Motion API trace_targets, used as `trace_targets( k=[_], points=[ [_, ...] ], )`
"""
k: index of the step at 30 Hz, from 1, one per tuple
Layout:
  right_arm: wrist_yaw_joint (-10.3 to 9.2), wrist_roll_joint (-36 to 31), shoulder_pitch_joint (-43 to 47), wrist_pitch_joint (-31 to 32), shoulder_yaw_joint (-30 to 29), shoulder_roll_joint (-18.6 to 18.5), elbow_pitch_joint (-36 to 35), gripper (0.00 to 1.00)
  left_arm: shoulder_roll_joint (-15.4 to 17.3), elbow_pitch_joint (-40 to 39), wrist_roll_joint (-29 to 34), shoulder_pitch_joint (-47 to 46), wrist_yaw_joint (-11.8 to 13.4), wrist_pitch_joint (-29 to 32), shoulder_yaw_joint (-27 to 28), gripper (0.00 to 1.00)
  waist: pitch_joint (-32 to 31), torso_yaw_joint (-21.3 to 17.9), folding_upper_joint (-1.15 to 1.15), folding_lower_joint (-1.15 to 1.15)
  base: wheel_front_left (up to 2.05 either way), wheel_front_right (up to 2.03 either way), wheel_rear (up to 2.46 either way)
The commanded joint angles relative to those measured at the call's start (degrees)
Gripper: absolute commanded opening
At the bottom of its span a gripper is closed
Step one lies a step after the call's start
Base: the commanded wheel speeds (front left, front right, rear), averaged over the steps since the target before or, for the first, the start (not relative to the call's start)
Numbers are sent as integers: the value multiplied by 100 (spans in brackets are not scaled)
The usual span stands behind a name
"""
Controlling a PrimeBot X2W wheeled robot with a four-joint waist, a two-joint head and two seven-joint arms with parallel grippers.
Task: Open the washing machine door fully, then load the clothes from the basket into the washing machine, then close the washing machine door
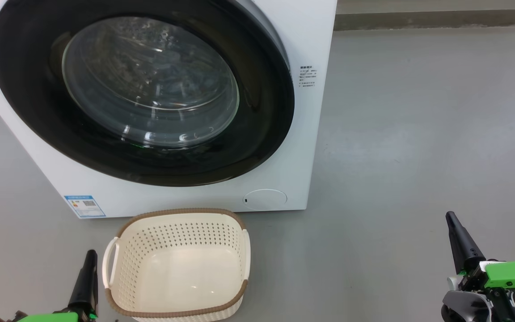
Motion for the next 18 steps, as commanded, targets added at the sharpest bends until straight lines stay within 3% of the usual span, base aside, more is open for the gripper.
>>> trace_targets(
  k=[1,18],
  points=[
    [11,-15,-185,36,109,-52,-166,0,51,-183,-50,-246,1,36,157,0,0,0,0,0,0,0,0],
    [11,-18,-185,39,106,-50,-166,0,51,-183,-51,-246,1,36,157,0,0,0,0,0,0,0,0]
  ],
)
